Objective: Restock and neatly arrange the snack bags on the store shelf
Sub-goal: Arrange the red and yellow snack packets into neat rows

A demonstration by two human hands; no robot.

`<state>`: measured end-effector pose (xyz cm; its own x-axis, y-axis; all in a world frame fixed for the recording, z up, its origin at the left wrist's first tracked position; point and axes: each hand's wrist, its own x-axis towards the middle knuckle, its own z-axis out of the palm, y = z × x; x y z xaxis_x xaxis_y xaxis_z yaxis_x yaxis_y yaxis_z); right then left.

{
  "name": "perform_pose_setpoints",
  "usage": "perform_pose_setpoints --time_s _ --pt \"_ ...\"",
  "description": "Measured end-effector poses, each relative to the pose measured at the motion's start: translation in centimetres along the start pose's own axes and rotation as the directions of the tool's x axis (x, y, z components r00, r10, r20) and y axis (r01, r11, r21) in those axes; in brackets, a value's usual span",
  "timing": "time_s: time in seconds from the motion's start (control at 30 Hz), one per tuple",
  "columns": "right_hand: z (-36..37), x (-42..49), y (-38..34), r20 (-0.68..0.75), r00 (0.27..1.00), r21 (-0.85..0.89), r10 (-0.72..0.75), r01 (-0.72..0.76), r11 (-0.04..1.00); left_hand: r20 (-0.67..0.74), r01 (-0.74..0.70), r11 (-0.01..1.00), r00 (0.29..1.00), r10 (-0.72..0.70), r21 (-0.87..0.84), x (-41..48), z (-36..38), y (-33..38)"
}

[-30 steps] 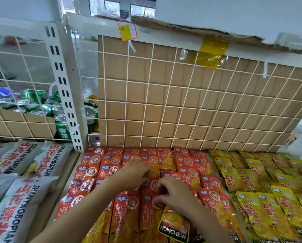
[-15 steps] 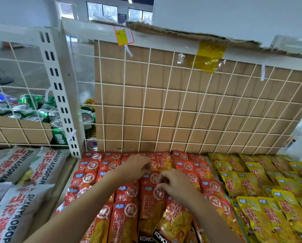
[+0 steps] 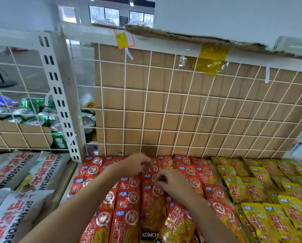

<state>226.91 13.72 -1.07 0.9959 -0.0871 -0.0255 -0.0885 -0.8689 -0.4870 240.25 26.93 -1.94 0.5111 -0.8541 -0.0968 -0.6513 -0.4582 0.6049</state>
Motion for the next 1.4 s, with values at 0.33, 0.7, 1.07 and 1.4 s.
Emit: perform_pose_setpoints --time_s 0.33,0.7,1.07,1.4 --pt "0.4 -0.4 0.1 0.016 0.999 0.0 -0.039 0.039 0.999 0.041 -0.065 0.998 0.997 0.066 -0.019 -0.3 -0.6 -0.3" --pt "0.8 -0.8 -0.4 0.023 0.999 -0.006 -0.024 0.025 1.0 0.021 -0.073 0.994 0.997 0.072 0.081 -0.7 -0.5 -0.6" --pt "0.6 -1.6 -0.4 -0.004 1.0 0.018 -0.021 0.021 1.0 0.028 -0.075 0.996 0.997 0.074 0.047 -1.2 -0.2 -0.2" --pt "0.9 -1.8 -0.6 -0.035 0.999 0.022 -0.018 0.019 1.0 -0.322 0.016 1.0 0.947 -0.013 0.008 -3.4 -1.0 -0.5"
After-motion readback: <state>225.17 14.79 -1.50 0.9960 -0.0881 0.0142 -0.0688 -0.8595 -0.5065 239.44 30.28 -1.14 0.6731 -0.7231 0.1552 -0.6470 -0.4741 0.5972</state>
